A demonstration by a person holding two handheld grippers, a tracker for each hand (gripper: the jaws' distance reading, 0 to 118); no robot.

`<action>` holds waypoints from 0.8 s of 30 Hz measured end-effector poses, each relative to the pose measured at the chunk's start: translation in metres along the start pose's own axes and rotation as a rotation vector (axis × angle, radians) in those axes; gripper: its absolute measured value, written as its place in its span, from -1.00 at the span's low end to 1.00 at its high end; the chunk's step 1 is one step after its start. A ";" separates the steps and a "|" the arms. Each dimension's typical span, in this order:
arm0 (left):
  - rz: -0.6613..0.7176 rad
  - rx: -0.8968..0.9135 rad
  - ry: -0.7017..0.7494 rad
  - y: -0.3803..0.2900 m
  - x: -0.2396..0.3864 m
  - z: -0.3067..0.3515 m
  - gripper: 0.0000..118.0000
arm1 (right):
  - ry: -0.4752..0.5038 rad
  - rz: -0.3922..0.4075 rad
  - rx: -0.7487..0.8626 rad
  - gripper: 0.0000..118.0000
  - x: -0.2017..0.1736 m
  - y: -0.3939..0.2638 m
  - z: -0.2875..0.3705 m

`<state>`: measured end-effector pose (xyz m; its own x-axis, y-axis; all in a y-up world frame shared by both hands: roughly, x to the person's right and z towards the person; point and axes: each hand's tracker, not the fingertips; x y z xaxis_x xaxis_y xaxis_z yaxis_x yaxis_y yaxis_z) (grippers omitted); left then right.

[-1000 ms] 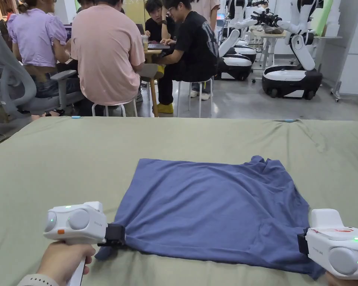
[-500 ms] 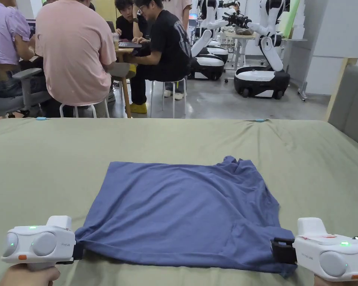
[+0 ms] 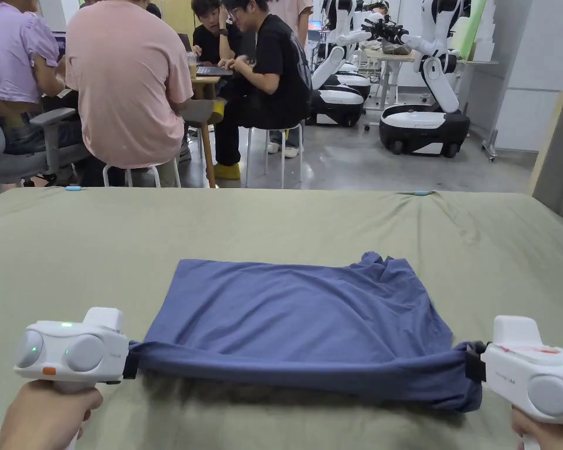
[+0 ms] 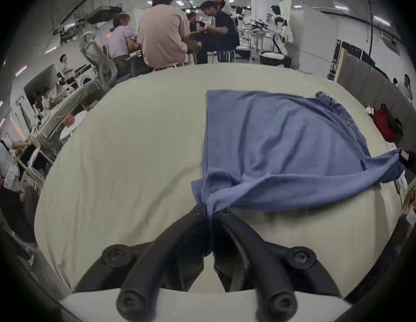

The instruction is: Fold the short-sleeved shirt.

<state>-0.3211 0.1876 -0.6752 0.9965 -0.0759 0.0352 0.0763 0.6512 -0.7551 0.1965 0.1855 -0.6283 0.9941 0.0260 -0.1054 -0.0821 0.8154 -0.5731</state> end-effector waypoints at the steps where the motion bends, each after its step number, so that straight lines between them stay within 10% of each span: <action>1: 0.007 0.014 0.007 0.010 0.000 -0.004 -0.95 | -0.011 0.015 0.009 -0.92 -0.001 0.010 -0.005; 16: 0.065 -0.105 0.072 0.092 0.024 -0.112 -0.81 | -0.126 0.093 -0.167 -0.92 0.020 0.057 -0.151; 18: 0.112 -0.074 0.062 0.089 0.021 -0.108 0.10 | -0.126 0.091 -0.159 -0.38 0.025 0.052 -0.148; 20: 0.124 -0.013 0.048 0.085 0.020 -0.091 0.66 | -0.134 0.094 -0.144 0.69 0.028 0.051 -0.137; 24: 0.091 0.209 0.007 0.072 0.037 -0.044 0.55 | -0.081 0.079 -0.045 0.77 0.007 0.052 -0.089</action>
<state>-0.2802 0.1979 -0.7570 0.9994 -0.0145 -0.0316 -0.0075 0.7976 -0.6032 0.1931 0.1769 -0.7314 0.9867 0.1375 -0.0863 -0.1617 0.7822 -0.6017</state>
